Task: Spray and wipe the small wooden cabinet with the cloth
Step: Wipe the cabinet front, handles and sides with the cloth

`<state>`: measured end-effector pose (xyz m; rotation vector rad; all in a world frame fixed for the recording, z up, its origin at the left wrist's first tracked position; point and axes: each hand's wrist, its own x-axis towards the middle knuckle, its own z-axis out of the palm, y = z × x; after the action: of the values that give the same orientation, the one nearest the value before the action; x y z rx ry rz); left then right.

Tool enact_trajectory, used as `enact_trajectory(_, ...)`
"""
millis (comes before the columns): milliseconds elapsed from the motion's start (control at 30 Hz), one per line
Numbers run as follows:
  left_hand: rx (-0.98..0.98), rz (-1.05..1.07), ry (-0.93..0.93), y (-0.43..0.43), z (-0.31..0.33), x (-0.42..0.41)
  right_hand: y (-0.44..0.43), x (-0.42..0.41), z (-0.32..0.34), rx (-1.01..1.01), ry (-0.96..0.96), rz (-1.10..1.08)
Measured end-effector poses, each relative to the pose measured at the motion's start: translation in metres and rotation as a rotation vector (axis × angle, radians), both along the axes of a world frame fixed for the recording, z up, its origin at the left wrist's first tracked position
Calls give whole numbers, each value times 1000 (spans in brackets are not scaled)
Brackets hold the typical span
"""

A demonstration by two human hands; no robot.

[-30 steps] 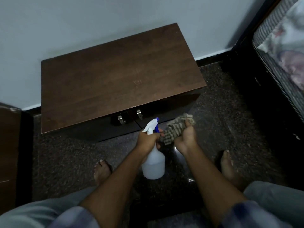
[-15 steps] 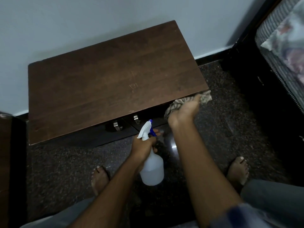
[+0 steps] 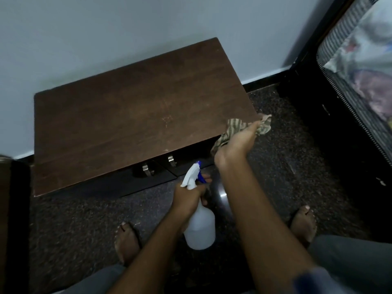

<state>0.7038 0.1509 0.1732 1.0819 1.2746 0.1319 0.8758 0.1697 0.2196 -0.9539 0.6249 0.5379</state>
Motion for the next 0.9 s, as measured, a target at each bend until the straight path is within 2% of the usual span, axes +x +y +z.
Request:
enact_trajectory(133,6,-54,-11,-4,-7,11,3,23,-23,-5,40,-12)
enact_trajectory(300,-15,-129,-58,6,-10,42,-51,41,-69,63,146,72)
enact_trajectory(400,9,-96,-33,11,-17,54,-55,10,-84,234,187,243)
enact_trajectory(467,31,-82,-20,12,-27,52,-24,7,-85,288,204,206)
enact_trajectory(600,34,-120,-15,17,-40,41,2,26,-103,120,307,28)
enact_trajectory(700,-11,-133,-6,23,-46,34,-8,11,-120,66,310,148)
enact_trajectory(800,-30,-149,1,24,-50,29,-8,16,-125,115,247,123)
enact_trajectory(900,-28,-150,23,26,-56,30,-21,36,-136,5,212,81)
